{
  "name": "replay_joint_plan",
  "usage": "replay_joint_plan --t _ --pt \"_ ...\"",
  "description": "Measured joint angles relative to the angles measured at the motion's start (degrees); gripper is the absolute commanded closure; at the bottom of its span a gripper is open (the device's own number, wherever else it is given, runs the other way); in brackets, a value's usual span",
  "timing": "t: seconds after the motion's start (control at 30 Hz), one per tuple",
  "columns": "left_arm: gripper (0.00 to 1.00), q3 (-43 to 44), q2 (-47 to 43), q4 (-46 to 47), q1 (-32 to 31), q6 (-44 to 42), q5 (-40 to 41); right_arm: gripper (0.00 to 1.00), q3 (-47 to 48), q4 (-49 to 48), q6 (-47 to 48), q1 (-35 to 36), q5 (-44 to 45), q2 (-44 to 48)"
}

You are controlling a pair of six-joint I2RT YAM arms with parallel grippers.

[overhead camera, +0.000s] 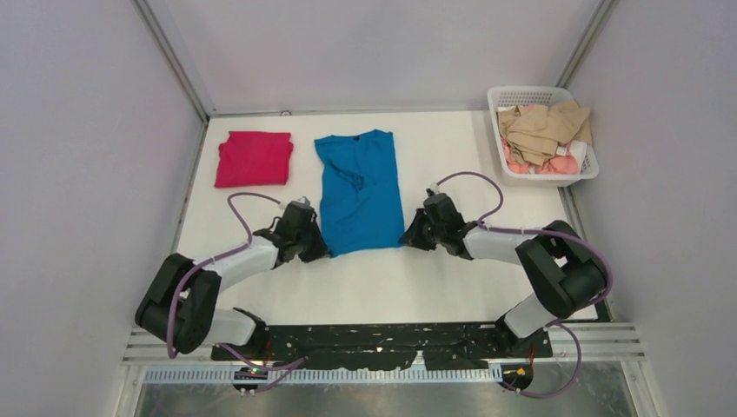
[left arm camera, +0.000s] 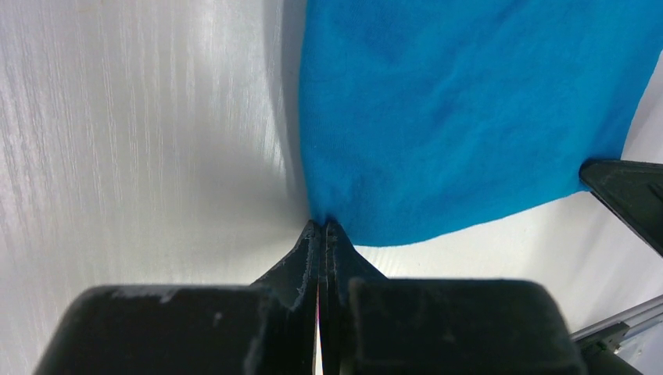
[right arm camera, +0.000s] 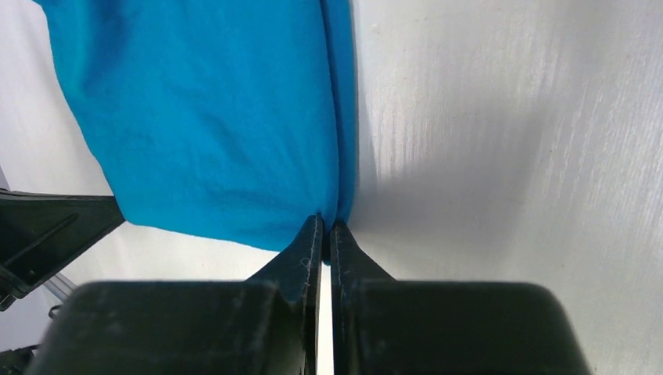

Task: Fold and stack the t-shirts
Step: Grab one side of the 2/3 rectangular tshirt with both arms

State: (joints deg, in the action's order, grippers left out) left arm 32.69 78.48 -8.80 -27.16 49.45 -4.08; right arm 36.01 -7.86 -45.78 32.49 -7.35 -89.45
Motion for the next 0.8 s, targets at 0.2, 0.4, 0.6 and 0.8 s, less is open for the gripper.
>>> replay_joint_plan --t 0.2,0.4,0.6,0.8 --pt "1.0 -3.91 -7.28 -1.11 -3.13 -2.36 1.42 0.95 -1.92 3.74 3.15 0.92 -3.82 6.03" --pt "1.0 -11.82 -27.06 -9.64 -7.13 -2.16 2.8 0.95 -6.62 11.08 5.09 3.56 -10.27 18.01" --pt "1.0 -13.35 -49.59 -21.97 -12.39 -1.97 4.07 0.95 -8.33 20.28 4.96 9.7 -15.32 34.16" --pt "1.0 -16.11 -60.65 -26.97 -13.03 -0.5 1.29 0.95 -11.85 22.77 2.03 11.06 -15.78 43.98"
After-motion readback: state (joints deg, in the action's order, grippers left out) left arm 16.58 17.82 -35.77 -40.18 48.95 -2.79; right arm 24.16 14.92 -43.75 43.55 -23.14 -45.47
